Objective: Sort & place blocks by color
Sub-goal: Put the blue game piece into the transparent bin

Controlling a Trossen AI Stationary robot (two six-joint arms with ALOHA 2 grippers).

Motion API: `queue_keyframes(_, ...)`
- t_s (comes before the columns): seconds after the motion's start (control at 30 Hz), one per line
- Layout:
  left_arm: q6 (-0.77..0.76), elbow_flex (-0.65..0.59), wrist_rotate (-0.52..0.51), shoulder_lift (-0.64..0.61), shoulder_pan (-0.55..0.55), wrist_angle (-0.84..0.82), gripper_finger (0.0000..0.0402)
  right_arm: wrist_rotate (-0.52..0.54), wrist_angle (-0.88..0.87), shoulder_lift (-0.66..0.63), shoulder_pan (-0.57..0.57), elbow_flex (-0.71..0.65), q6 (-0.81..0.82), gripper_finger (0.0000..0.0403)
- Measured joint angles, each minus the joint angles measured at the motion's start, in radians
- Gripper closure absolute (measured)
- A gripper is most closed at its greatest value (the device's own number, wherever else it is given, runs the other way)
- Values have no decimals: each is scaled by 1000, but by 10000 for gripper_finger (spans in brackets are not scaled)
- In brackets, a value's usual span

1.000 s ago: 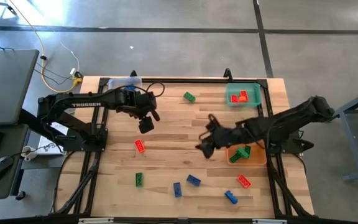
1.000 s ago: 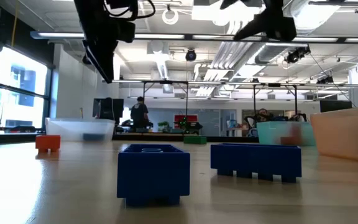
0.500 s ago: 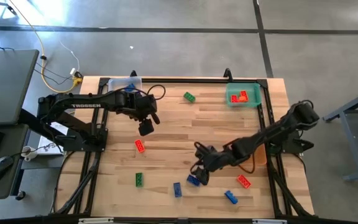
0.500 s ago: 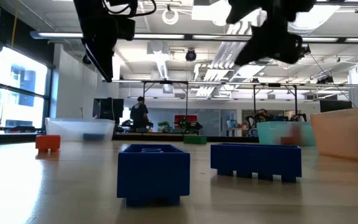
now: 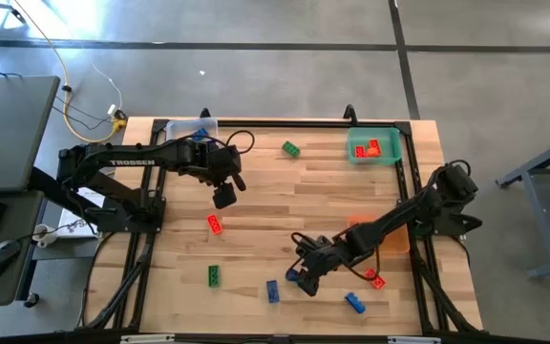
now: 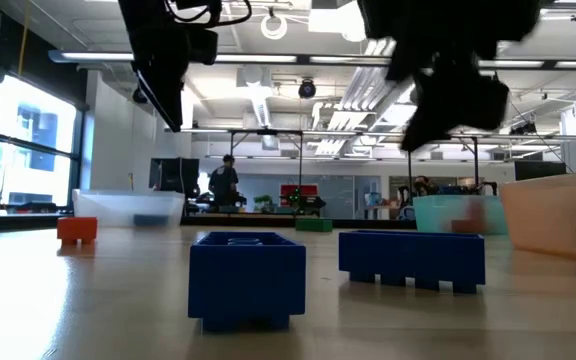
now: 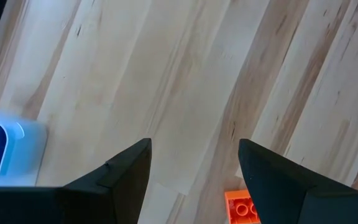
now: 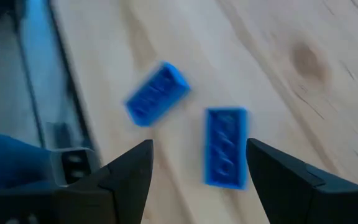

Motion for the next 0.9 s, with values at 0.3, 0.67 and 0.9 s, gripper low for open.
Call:
queue_keyframes(0.3,0,0,-3,0,0,1,172,72,-403,41,-1,264,-52,160)
queue_keyframes(0.67,0,0,-26,0,0,2,172,72,-547,222,1,377,-79,160)
queue_keyframes(0.9,1,0,-26,0,0,3,172,61,-490,265,4,375,-80,160)
